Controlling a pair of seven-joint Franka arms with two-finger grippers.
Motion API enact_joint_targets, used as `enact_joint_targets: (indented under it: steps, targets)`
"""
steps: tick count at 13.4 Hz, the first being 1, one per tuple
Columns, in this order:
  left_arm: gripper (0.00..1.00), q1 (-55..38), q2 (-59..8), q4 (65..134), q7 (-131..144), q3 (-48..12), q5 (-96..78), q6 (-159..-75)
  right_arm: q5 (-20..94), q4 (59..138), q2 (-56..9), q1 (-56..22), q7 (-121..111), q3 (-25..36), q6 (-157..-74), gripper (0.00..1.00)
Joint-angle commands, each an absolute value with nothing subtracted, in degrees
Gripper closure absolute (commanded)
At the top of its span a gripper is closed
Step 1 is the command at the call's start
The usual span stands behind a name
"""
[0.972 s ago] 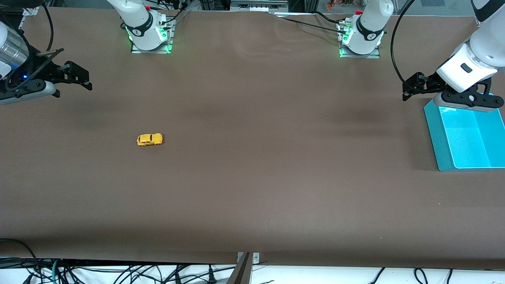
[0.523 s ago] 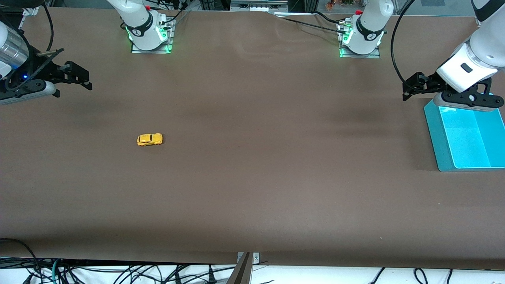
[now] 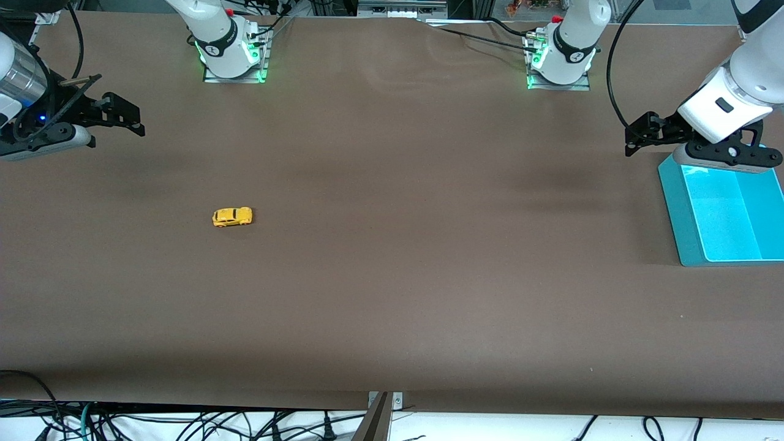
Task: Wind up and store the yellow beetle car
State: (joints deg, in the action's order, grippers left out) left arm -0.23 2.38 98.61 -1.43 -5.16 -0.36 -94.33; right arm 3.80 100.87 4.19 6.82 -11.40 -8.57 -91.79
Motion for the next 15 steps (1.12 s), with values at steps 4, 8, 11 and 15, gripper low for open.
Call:
enact_joint_targets:
  steps: [4,8,11,15]
  targets:
    - [0.00,-0.18,2.81,97.91,-1.05,-5.10,-1.14,-93.16,3.87,101.16,3.17,6.51,-10.81,-8.79,-91.32,0.00]
    - [0.00,-0.18,2.81,97.91,-1.14,-5.10,-1.14,-93.16,2.99,103.43,-1.04,4.22,-10.99,-8.88,-96.74,0.00]
    - [0.00,-0.18,2.81,97.91,-1.14,-5.10,-1.14,-93.16,2.72,106.43,-4.20,3.34,-14.65,-9.58,-101.77,0.00]
    - [0.00,-0.18,2.81,97.91,-1.14,-5.10,-1.14,-93.16,0.10,112.03,-8.17,1.93,-33.60,-9.75,-113.42,0.00]
